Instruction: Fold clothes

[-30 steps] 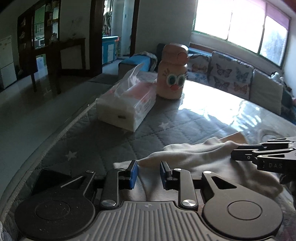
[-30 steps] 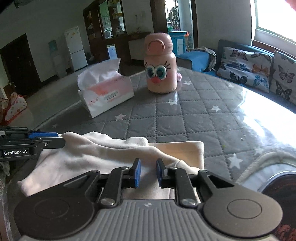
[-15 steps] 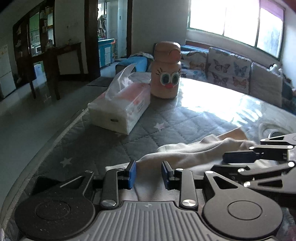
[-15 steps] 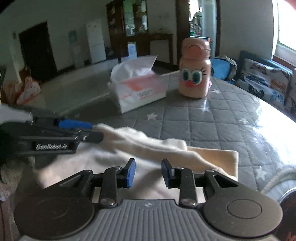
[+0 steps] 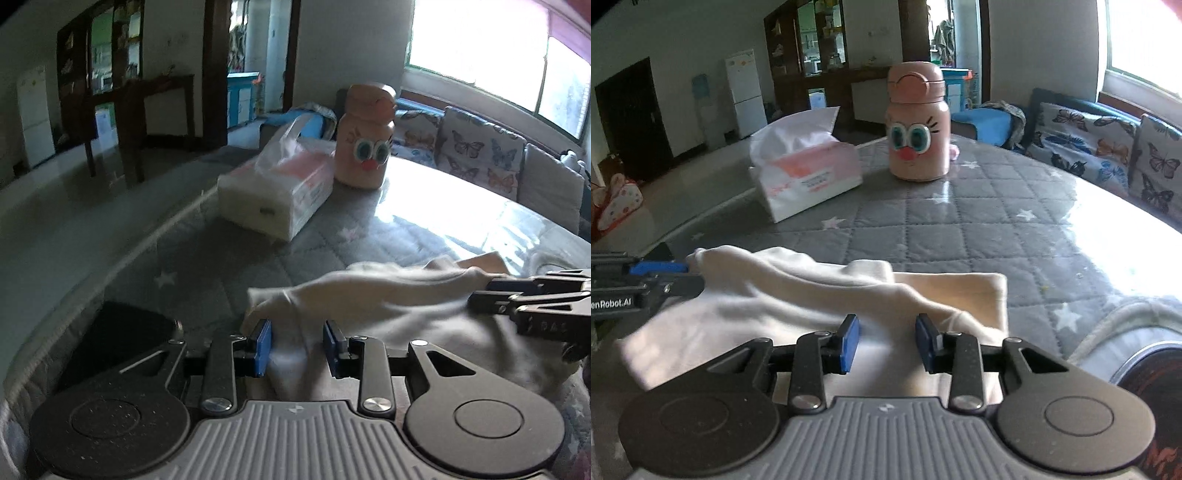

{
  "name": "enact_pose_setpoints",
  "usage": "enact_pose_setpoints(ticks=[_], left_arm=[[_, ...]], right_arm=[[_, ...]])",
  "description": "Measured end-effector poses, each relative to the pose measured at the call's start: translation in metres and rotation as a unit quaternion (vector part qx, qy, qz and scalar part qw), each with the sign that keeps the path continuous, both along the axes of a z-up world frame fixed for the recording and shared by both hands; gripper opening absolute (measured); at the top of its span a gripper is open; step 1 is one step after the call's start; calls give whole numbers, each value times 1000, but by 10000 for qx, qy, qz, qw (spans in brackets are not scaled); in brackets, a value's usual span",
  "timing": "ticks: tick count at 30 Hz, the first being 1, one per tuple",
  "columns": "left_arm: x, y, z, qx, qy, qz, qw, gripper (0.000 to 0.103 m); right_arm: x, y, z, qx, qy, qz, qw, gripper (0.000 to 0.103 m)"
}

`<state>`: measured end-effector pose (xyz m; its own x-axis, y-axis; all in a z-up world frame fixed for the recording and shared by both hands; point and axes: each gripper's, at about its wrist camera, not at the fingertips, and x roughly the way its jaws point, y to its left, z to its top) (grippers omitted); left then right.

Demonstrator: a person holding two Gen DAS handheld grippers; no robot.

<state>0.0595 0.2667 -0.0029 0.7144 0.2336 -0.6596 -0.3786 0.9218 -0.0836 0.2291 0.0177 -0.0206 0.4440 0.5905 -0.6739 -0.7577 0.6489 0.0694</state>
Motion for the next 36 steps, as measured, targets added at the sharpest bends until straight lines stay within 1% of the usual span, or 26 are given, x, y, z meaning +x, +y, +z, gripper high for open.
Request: enact_pose_setpoints(ticks=[2,7,9,12,16,17,18,19,21,22,24,25,27,28,30,34,36], left_arm=[[3,0,-2,-42,-20,32,10000,33],[23,-8,-3,-62,-42,-104,9999,35],[33,-12,-3,-19,-38,-144,9999,38],[45,-18,-2,92,-2,-200,9998,38],[42,-23,5,183,-51,-275,9994,40],[42,-23,6,186,-23,-266,9995,41],[42,-25,6,182,23,-256,9995,43],[40,-26,6,177,36,-262,9995,45],[37,-30,8,185,40,-287,9994,54],[35,-32,9,193,43,-302,9994,56],[30,-35,11,201,41,-313,9993,63],[28,-37,12,202,36,-310,9993,66],[22,-40,15,218,8,-275,9994,79],[19,-41,16,228,-5,-270,9994,82],[14,-45,18,237,-29,-272,9993,87],[4,-53,18,221,-42,-319,9992,94],[-1,-57,18,212,-45,-345,9992,100]], right_arm=[[4,-1,-1,1,-15,-41,10000,31],[19,-2,-2,-87,-138,-237,9996,31],[27,-2,-2,-104,-153,-346,9992,31],[38,-5,1,-112,-78,-426,9990,32],[23,-8,11,-53,-108,-186,9998,35],[17,-8,12,-58,-95,-89,9999,41],[11,-7,13,-76,-96,-5,9999,42],[4,-6,13,-112,-120,61,9998,43],[-6,-4,11,-197,-148,152,9996,44],[-10,-4,11,-214,-143,164,9995,45],[-16,-5,13,-225,-149,162,9995,53],[-20,-6,14,-225,-170,159,9995,55],[-29,-10,17,-214,-256,139,9993,62],[-33,-12,19,-212,-308,148,9992,64],[-41,-14,19,-228,-390,168,9988,77],[-51,-21,14,-226,-313,120,9992,78],[-55,-25,14,-159,-255,64,9995,86]])
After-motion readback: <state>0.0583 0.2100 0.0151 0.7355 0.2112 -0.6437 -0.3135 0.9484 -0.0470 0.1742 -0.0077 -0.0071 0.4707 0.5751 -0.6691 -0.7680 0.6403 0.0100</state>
